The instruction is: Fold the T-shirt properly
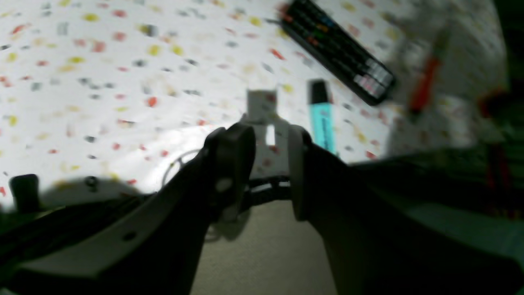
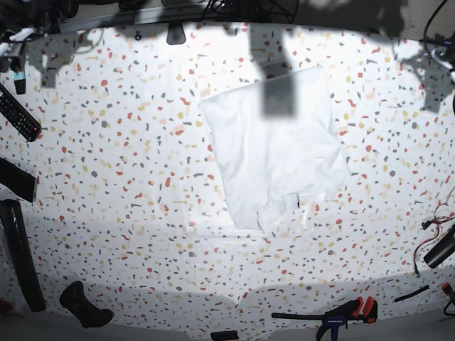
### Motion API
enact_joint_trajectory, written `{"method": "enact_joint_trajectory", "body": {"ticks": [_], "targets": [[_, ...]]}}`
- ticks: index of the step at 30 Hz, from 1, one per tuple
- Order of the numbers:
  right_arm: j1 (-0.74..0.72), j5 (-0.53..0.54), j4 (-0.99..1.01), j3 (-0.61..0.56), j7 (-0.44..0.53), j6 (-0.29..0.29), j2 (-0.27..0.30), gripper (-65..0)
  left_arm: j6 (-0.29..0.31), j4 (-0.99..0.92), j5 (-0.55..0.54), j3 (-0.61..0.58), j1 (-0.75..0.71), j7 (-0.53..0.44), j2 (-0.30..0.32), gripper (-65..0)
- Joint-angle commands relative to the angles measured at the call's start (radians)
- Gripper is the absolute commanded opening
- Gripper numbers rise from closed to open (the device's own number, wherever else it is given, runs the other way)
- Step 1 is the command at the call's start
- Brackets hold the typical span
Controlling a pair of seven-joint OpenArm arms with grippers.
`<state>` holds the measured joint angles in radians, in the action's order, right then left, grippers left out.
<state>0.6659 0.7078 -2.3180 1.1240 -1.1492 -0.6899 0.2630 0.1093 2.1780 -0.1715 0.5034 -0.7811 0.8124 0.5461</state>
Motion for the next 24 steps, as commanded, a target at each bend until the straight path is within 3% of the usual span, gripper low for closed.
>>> {"method": "enact_joint_trajectory", "body": {"ticks": [1,10,17,21,24], "targets": [[0.017,0.003,-0.016,0.026,0.018,-0.008,0.011,-46.0,-0.005,0.017,0.012,0.032,-0.028,-0.008,0.014,-65.0],[0.089,-0.001,-0.016,0.146,0.018,-0.008,0.017,-46.0,-0.001,0.017,0.005,0.111,-0.215,0.05,0.014,-65.0],[0.089,0.009,-0.014,0.166,0.018,-0.008,0.006,-46.0,0.121,0.017,-0.197,0.111,-0.295,0.067,0.005,-65.0],[0.089,0.012,-0.014,0.165,0.018,-0.008,-0.023,-46.0,0.16,0.017,-0.262,0.111,-0.297,0.07,-0.043,-65.0],[0.089,0.079,-0.014,0.164,0.018,-0.008,-0.059,-46.0,0.206,0.017,-0.314,0.111,-0.297,0.075,-0.081,-65.0]]}}
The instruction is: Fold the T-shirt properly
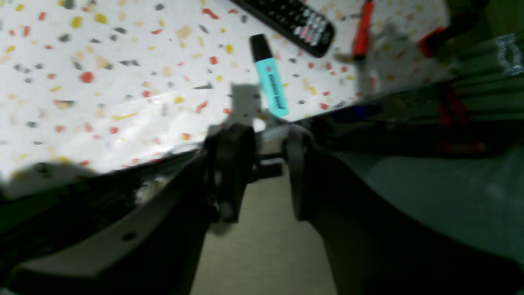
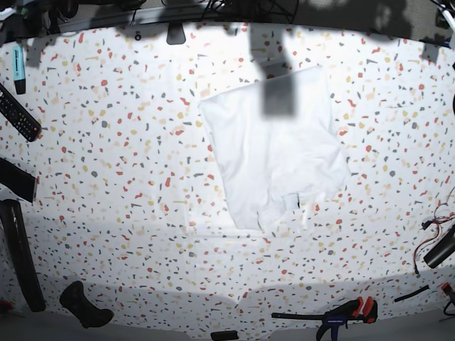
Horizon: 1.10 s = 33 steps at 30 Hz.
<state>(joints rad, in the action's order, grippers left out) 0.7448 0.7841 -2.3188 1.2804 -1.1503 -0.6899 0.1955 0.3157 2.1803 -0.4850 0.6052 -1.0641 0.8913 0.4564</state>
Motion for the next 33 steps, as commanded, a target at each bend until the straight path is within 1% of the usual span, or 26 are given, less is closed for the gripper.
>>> {"method": "enact_joint_trajectory", "body": {"ticks": [1,3,5,6,7,8,11,13,15,17,20,22,27,29,30,33], "targets": [[0.01,0.031,-0.013,0.005,0.018,-0.008,-0.013,-46.0,0.019,0.015,-0.023,0.009,-0.014,-0.002,-0.002,-65.0],[0.016,0.057,-0.013,-0.011,0.018,-0.008,-0.061,-46.0,0.047,0.015,-0.061,0.009,-0.014,0.003,-0.027,-65.0],[0.037,0.056,-0.013,-0.044,0.018,-0.008,-0.107,-46.0,0.057,0.015,-0.085,0.007,-0.014,0.014,-0.058,-65.0],[0.052,0.055,-0.012,-0.065,0.017,-0.008,-0.122,-46.0,0.062,0.014,-0.093,0.007,-0.014,0.021,-0.074,-65.0],[0.066,0.053,-0.009,-0.089,0.017,-0.008,-0.124,-46.0,0.072,0.013,-0.094,0.007,-0.014,0.025,-0.089,-65.0],[0.077,0.047,-0.002,-0.113,0.017,-0.008,-0.119,-46.0,0.079,0.009,-0.093,0.003,-0.014,0.026,-0.098,-65.0],[0.087,0.029,0.034,-0.188,0.017,-0.008,-0.107,-46.0,0.087,-0.021,-0.092,-0.041,-0.014,0.022,-0.101,-65.0],[0.087,0.011,0.073,-0.243,0.017,-0.008,-0.106,-46.0,0.113,-0.061,-0.092,-0.089,-0.014,0.012,-0.101,-65.0],[0.087,0.0,0.126,-0.302,0.017,-0.008,-0.103,-46.0,0.133,-0.116,-0.091,-0.147,-0.011,-0.019,-0.101,-65.0],[0.087,0.0,0.192,-0.36,0.017,-0.008,-0.101,-46.0,0.138,-0.179,-0.077,-0.204,-0.002,-0.061,-0.102,-65.0],[0.087,-0.027,0.301,-0.449,0.017,-0.008,-0.096,-46.0,0.138,-0.287,0.011,-0.284,0.044,-0.079,-0.115,-65.0],[0.087,-0.029,0.376,-0.5,0.014,-0.008,-0.092,-46.0,0.138,-0.369,0.05,-0.322,0.084,-0.085,-0.125,-65.0],[0.087,-0.03,0.555,-0.611,0.021,-0.008,-0.062,-46.0,0.146,-0.598,0.051,-0.39,0.177,-0.157,-0.127,-65.0],[0.087,-0.05,0.627,-0.652,0.045,-0.008,-0.046,-46.0,0.148,-0.694,0.074,-0.409,0.216,-0.187,-0.127,-65.0],[0.086,-0.08,0.665,-0.673,0.077,-0.008,-0.037,-46.0,0.149,-0.744,0.1,-0.417,0.234,-0.216,-0.127,-65.0],[0.084,-0.189,0.794,-0.758,0.225,-0.008,0.009,-46.0,0.149,-0.896,0.174,-0.436,0.289,-0.328,-0.127,-65.0]]}}
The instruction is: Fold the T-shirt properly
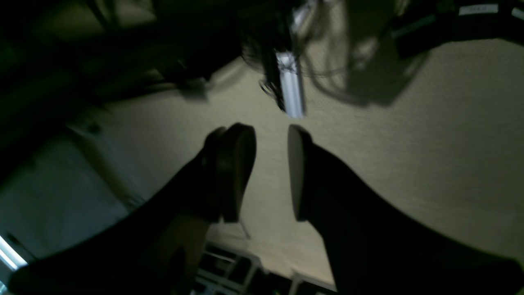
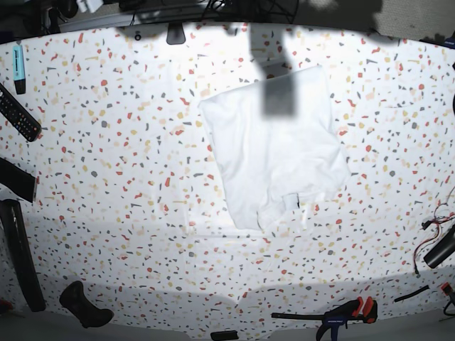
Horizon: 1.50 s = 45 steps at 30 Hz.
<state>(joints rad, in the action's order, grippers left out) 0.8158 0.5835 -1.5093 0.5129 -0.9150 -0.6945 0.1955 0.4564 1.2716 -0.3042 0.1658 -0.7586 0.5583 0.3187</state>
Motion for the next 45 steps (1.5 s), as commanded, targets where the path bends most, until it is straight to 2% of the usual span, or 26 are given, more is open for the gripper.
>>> {"method": "enact_joint_trajectory", "body": {"ticks": [1,6,10,12,14,18,22,24,27,31,39,45], "targets": [[0.008,-0.027,0.034,-0.026,0.034,-0.004,0.031,-46.0,0.008,-0.037,0.013,-0.001,0.002,-0.045,0.011,-65.0],[-0.098,-0.182,0.312,-0.224,0.143,-0.004,0.144,-46.0,0.009,-0.256,0.106,-0.004,0.108,-0.325,0.005,-65.0],[-0.235,-0.267,0.533,-0.36,0.29,-0.004,0.189,-46.0,0.008,-0.417,0.193,-0.004,0.207,-0.51,-0.008,-65.0],[-0.304,-0.332,0.633,-0.415,0.36,-0.004,0.19,-46.0,0.006,-0.52,0.203,-0.004,0.263,-0.551,-0.014,-65.0],[-0.365,-0.353,0.724,-0.473,0.422,-0.004,0.189,-46.0,0.003,-0.629,0.203,-0.004,0.321,-0.562,-0.021,-65.0],[-0.452,-0.344,0.864,-0.578,0.593,0.06,0.183,-46.0,0.003,-0.81,0.203,-0.004,0.405,-0.61,-0.042,-65.0],[-0.472,-0.278,0.959,-0.616,0.8,0.06,0.162,-46.0,-0.001,-0.899,0.208,-0.004,0.42,-0.785,-0.107,-65.0],[-0.472,-0.32,1.002,-0.616,0.905,0.066,0.144,-46.0,-0.039,-0.912,0.275,-0.004,0.42,-0.837,-0.156,-65.0],[-0.472,-0.435,1.048,-0.616,1.051,0.085,0.122,-46.0,-0.116,-0.909,0.415,-0.004,0.423,-0.851,-0.218,-65.0],[-0.472,-0.5,1.051,-0.618,1.042,0.092,0.095,-46.1,-0.128,-0.883,0.426,-0.004,0.423,-0.839,-0.249,-65.0],[-0.472,-0.503,1.051,-0.625,1.051,0.093,0.051,-46.1,-0.128,-0.875,0.427,-0.004,0.424,-0.817,-0.252,-65.0],[-0.472,-0.506,1.044,-0.724,1.062,0.093,0.054,-46.1,-0.128,-0.869,0.427,-0.004,0.427,-0.813,-0.252,-65.0]]}}
